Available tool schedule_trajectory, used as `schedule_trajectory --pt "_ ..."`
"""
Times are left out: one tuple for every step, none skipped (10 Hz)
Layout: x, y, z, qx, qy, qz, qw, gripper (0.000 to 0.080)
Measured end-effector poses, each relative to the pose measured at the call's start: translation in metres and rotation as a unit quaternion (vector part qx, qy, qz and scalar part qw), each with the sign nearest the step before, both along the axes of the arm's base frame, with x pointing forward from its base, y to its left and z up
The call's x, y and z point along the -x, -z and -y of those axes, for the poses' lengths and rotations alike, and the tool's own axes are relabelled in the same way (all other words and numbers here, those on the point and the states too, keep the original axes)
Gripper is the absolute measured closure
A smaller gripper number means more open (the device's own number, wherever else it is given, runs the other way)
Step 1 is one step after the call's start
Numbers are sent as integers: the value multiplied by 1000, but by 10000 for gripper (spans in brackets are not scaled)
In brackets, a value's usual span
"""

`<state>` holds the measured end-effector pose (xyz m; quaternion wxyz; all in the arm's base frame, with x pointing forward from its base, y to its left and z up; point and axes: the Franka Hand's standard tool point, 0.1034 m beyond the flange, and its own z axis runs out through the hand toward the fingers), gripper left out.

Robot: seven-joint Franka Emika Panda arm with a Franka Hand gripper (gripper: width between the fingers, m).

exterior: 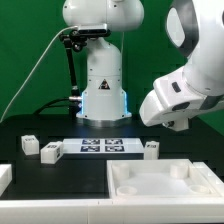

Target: Assemble one leg

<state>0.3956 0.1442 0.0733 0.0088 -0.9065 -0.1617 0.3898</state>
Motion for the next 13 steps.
schedule_trajectory --pt "2 1 0 1 0 -2 1000 509" --pt "-4 3 -1 -4 2 20 1000 509" --pt "-14 6 -1 -18 5 70 997 509" --pt "-26 8 5 -49 -10 107 993 509" --pt "-58 1 8 -71 -12 173 982 509" --pt "-73 -12 10 -77 -12 206 975 509" --pt "-95 -21 13 -93 -20 248 964 509" --pt "-105 -25 17 -97 -21 263 960 509" --pt "-115 -23 18 -103 -16 313 944 509" --pt "-114 -21 21 -107 -14 345 932 508" --pt "-118 -21 25 -114 -14 392 913 508" --pt "-121 -19 30 -118 -13 427 896 508" --pt "-135 -21 36 -122 -7 455 882 508"
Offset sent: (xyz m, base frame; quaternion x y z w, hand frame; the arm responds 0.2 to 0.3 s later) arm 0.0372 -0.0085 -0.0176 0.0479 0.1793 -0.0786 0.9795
